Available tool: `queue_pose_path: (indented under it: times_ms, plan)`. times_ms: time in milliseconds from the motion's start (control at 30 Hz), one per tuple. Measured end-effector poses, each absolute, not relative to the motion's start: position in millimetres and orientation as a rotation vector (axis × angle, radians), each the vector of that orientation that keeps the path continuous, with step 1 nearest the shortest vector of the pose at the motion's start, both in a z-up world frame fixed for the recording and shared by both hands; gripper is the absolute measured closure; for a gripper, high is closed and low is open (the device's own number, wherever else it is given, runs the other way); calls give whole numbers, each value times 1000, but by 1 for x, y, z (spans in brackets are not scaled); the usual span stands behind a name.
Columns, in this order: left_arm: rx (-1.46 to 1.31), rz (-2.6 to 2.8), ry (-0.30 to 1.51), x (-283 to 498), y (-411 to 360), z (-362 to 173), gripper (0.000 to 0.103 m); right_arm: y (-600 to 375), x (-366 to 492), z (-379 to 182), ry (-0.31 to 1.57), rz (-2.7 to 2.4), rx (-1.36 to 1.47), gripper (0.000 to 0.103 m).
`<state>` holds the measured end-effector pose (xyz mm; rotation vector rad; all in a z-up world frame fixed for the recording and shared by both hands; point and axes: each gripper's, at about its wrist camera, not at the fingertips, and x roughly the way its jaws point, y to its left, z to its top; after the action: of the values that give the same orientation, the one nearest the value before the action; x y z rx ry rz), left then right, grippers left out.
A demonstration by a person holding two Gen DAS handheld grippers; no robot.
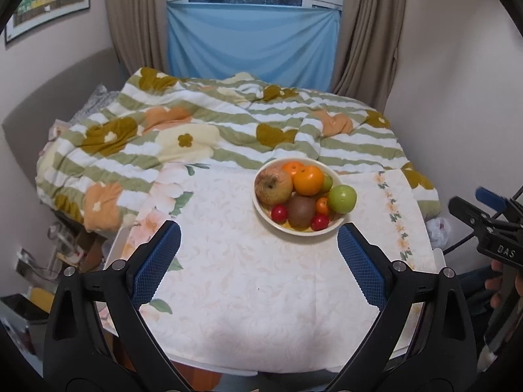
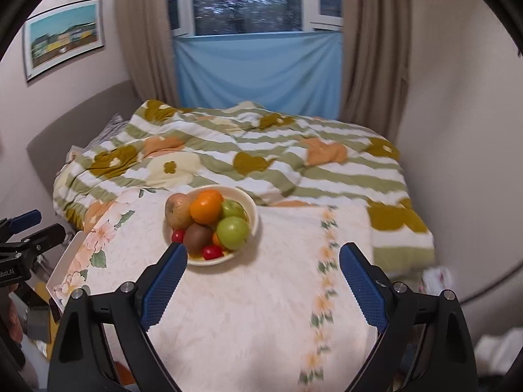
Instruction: Organize fruits
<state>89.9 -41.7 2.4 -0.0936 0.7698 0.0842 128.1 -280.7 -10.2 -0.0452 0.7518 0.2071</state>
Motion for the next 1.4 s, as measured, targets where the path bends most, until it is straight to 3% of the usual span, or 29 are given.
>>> queue_pose_path:
  times_ms: [367,1400]
  plan:
    - [-65,51,756,67,-30,9,0,-277,89,-13,805,74,17,10]
    - [-39,10,693,75,-5,23,0,-250,83,9,730,-4,-24,10]
